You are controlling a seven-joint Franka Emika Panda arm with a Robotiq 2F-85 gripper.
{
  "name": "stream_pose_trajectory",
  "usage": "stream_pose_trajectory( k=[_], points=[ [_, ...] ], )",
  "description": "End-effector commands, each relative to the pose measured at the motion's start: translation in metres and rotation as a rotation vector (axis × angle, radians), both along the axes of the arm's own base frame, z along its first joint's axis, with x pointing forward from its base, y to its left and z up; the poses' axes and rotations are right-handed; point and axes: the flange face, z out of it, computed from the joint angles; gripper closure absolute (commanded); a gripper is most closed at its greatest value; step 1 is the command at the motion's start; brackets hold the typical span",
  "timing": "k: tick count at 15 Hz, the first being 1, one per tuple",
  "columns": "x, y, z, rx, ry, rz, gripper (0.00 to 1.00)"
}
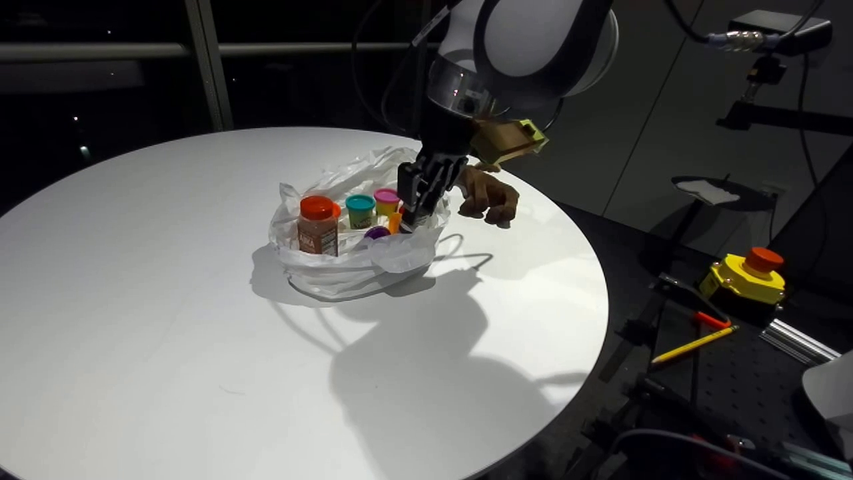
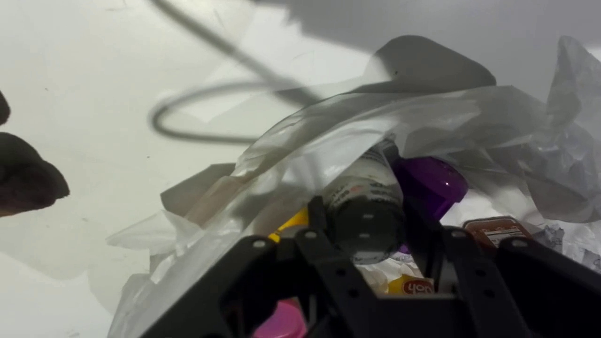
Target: Pick the objects in the plastic bag and put them on the table
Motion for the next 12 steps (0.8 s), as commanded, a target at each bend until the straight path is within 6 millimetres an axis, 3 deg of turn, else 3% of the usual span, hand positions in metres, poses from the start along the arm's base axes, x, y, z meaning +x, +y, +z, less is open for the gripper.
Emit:
stream_pose_trajectory(
  k=[1, 5, 8, 12],
  points=[
    [0.003, 0.002, 0.024, 0.002, -0.049, -0.006, 0.80],
    [-0.010, -0.005, 0.075, 0.003, -0.043, -0.010, 0.80],
    [-0.035, -0.022, 0.111, -0.001, -0.004, -0.018, 0.80],
    [-0.069, -0.057, 0.128, -0.025, 0.101, -0.058, 0.80]
  ],
)
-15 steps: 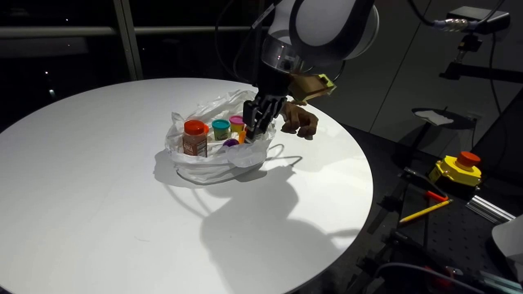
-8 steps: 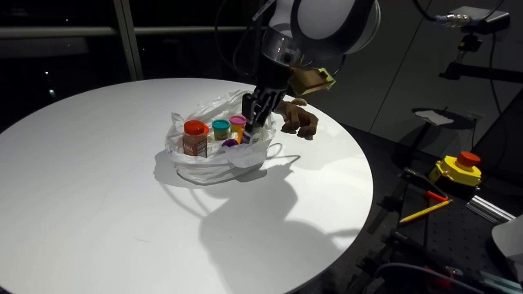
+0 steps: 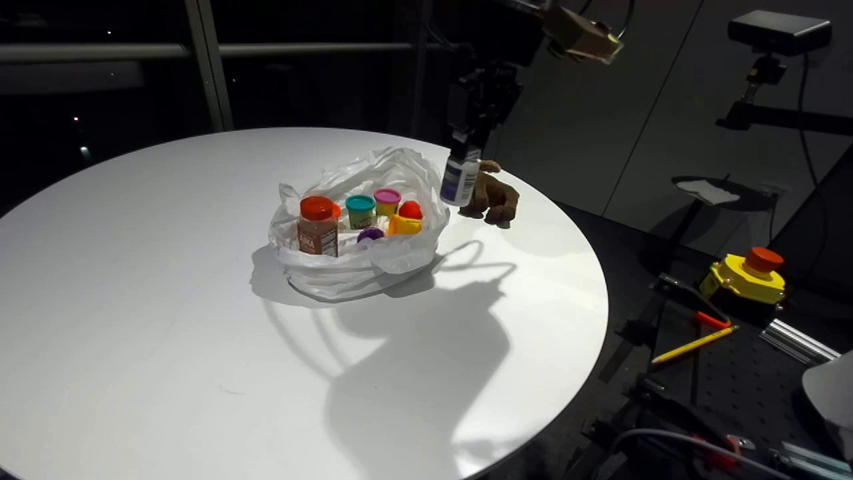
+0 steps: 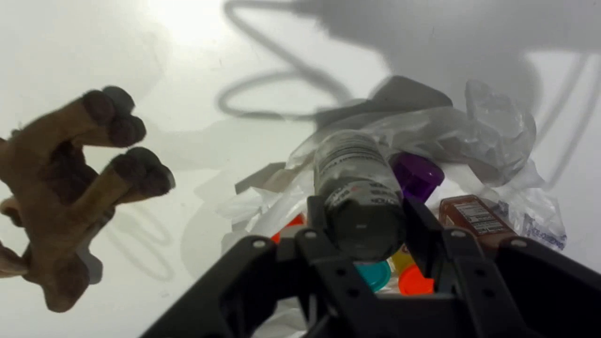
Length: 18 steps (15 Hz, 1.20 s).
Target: Pick the objects in the plastic bag and put them on the table
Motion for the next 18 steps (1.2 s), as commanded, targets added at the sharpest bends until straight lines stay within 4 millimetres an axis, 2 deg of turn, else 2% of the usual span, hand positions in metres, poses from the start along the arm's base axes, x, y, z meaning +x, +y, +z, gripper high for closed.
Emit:
stream_pose_trajectory(
  k=[1, 3, 7, 13, 17, 18],
  points=[
    [-0.036, -0.032, 0.017, -0.028, 0.046, -0.030, 0.80],
    [-0.038, -0.051, 0.010, -0.044, 0.059, -0.054, 0.80],
    [-0.030, -0.078, -0.036, -0.045, 0.074, -0.092, 0.80],
    [-0.023, -0.079, -0.087, -0.079, 0.027, -0.079, 0.80],
    [-0.020, -0.083, -0.107, -0.094, 0.018, -0.070, 0.79],
    [-0.021, -0.084, -0.107, -0.088, 0.021, -0.074, 0.31]
  ],
)
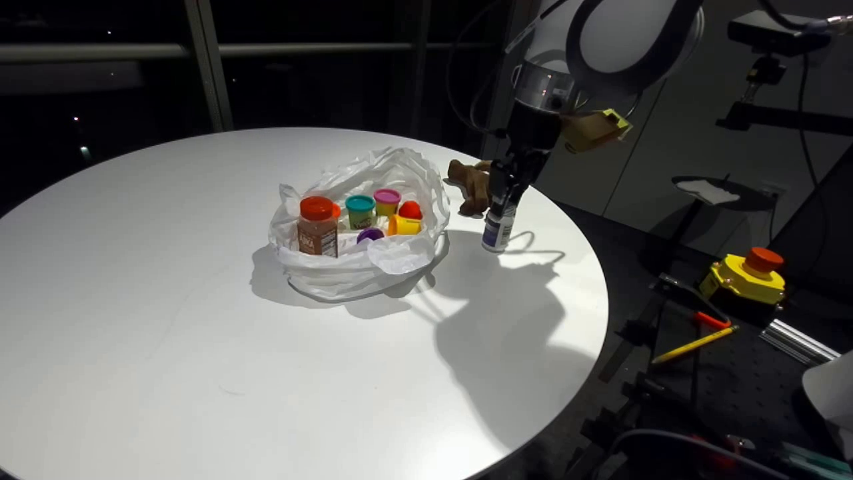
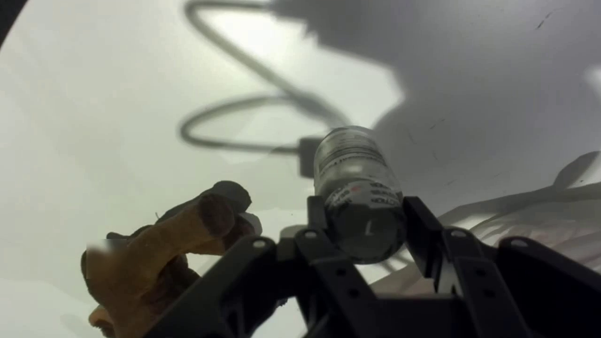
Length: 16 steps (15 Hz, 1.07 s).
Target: Pick the objects in the plastic bag and put them on the table
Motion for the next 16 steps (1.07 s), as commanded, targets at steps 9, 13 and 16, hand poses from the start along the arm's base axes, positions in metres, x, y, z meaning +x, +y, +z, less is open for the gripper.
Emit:
stream_pose_trajectory(
  k=[9, 13, 16],
  points=[
    [0.014, 0.040, 0.097, 0.042, -0.075, 0.052, 0.00],
    [0.024, 0.108, 0.117, 0.081, -0.006, 0.207, 0.00],
    [0.036, 0.155, 0.119, 0.071, 0.017, 0.301, 0.00]
  ],
)
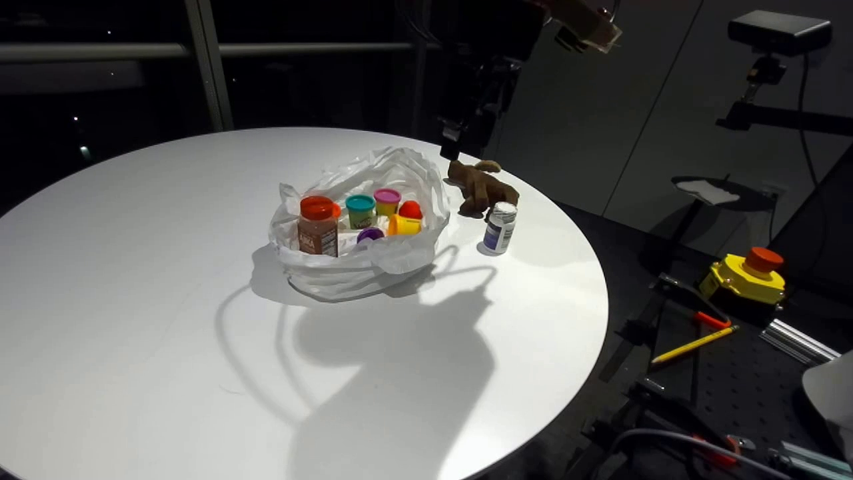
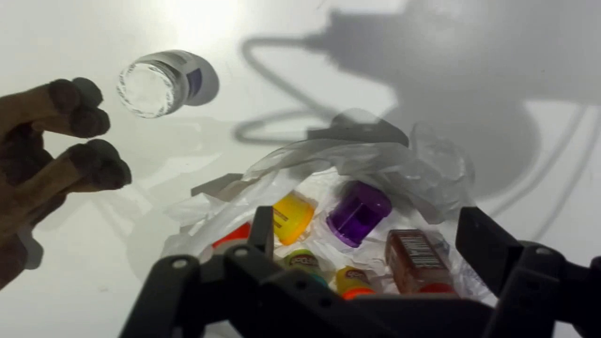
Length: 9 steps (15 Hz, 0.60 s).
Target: Pick the objects in the plastic bag and put them on the table
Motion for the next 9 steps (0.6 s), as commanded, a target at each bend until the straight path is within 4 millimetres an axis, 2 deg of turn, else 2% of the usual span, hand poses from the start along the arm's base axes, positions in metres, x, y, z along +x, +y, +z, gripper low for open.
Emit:
stream_pose_trajectory(
  k=[1, 5, 9],
  points=[
    [0.020, 0.047, 0.004, -0.009, 0.025, 0.112, 0.00],
    [0.036, 0.087, -0.003, -0.033, 0.041, 0.198, 0.00],
    [0.063, 0.105, -0.025, -0.071, 0.045, 0.263, 0.00]
  ],
)
